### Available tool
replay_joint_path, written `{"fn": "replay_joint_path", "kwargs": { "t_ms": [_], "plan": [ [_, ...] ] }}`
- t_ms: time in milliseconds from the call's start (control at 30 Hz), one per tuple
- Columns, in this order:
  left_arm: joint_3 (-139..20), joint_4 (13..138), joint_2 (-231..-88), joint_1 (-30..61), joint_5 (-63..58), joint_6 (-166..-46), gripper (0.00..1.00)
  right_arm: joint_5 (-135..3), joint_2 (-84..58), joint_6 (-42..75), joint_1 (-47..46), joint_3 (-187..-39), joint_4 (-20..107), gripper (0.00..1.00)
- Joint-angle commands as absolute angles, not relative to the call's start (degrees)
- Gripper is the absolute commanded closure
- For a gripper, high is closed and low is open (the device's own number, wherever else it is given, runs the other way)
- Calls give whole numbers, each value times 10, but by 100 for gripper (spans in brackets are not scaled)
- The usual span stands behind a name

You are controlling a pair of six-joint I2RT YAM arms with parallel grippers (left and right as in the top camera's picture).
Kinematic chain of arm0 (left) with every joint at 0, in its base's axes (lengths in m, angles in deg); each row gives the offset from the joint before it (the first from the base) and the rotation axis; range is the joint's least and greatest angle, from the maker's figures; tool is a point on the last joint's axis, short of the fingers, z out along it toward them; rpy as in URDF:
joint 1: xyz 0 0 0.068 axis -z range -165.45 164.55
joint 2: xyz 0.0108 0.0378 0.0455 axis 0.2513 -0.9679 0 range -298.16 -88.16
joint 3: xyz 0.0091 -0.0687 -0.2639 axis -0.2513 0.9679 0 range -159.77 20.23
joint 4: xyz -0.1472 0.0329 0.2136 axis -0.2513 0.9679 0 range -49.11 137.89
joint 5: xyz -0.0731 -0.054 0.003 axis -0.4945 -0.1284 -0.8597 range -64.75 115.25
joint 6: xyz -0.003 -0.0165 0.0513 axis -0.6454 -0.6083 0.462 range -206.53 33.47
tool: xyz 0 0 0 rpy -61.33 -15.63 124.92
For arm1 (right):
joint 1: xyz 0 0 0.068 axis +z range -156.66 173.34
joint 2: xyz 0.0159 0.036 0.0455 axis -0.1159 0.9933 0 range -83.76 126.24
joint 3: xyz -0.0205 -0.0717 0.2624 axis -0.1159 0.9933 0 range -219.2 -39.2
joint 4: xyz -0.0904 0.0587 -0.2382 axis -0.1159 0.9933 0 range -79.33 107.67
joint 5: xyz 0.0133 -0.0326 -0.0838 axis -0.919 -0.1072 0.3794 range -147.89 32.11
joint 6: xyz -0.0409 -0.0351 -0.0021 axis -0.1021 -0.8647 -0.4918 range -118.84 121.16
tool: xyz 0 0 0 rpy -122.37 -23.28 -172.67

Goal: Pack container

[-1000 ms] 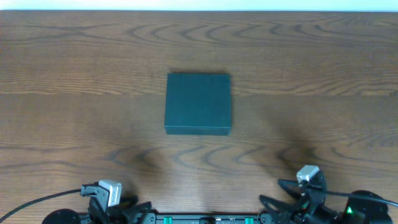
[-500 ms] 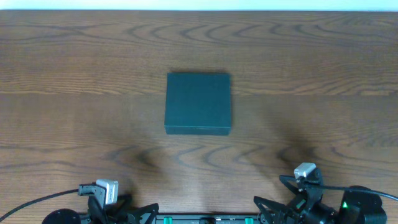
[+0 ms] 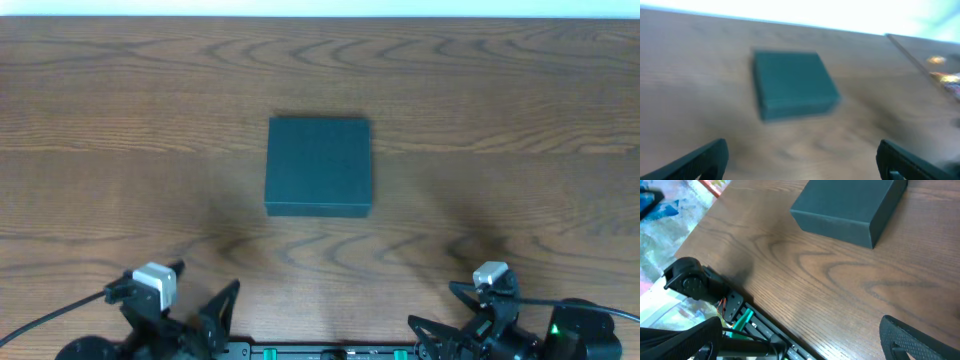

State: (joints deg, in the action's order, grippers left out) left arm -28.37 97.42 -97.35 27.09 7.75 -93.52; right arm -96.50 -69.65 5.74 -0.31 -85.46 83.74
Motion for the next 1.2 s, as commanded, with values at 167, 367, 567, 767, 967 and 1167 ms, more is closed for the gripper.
{"fn": "replay_joint_path", "kwargs": {
  "t_ms": [167,367,567,767,967,1167],
  "plan": [
    [-107,803,-951,195,221,-786,5,-967,-699,65,3,-851,838,1],
    [31,668,-901,126,231,-795,5,-967,-699,65,3,-851,838,1],
    [78,656,-883,106,236,-810,5,-967,-699,65,3,-851,838,1],
    [118,616,-883,106,238,-810,5,-967,-699,65,3,-851,838,1],
    [160,546,-883,107,232,-810,5,-967,-699,65,3,-851,838,1],
    [162,542,-884,108,227,-810,5,-967,-699,65,3,-851,838,1]
  ]
}}
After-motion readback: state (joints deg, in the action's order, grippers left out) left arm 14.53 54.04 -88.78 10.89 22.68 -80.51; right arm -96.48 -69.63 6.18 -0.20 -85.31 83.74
